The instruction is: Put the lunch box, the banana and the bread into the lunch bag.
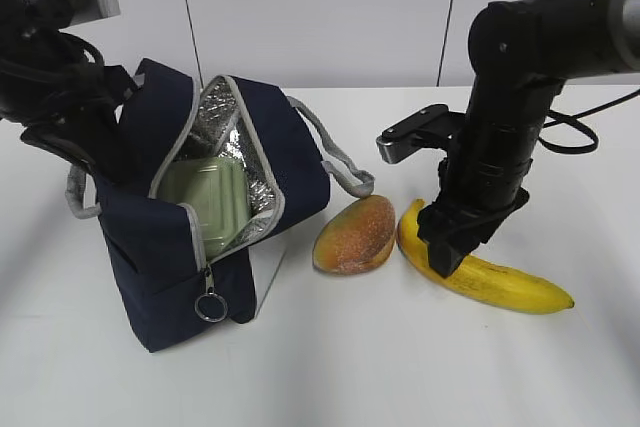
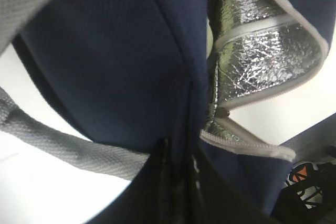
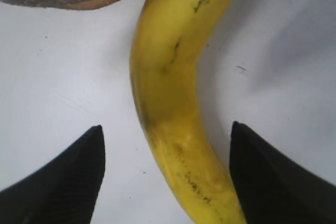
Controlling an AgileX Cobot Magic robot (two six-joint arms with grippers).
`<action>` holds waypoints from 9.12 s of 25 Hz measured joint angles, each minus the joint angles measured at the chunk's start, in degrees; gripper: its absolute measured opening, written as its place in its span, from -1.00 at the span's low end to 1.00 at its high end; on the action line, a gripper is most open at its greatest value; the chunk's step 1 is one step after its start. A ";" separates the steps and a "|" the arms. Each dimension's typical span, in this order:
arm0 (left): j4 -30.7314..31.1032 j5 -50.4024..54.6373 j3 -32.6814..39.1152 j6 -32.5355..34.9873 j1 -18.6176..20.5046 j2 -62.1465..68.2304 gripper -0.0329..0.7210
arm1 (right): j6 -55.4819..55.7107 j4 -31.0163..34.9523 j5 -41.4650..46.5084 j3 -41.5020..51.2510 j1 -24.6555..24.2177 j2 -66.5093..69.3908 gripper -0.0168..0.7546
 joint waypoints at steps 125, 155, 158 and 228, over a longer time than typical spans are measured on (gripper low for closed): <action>2.61 0.13 0.00 0.00 0.00 0.00 -0.87 | 16.09 23.39 12.52 -47.57 9.07 15.90 0.77; 4.98 -0.69 0.00 0.00 0.00 0.00 -0.87 | 51.25 5.55 13.88 -29.86 9.07 -3.03 0.49; 4.98 -0.88 0.00 0.00 0.00 0.00 -0.87 | 53.96 4.66 13.88 -26.36 9.07 -4.35 0.49; 6.07 -1.85 0.00 0.00 0.00 0.00 -0.86 | 82.19 -3.83 12.86 -24.95 9.07 10.79 0.49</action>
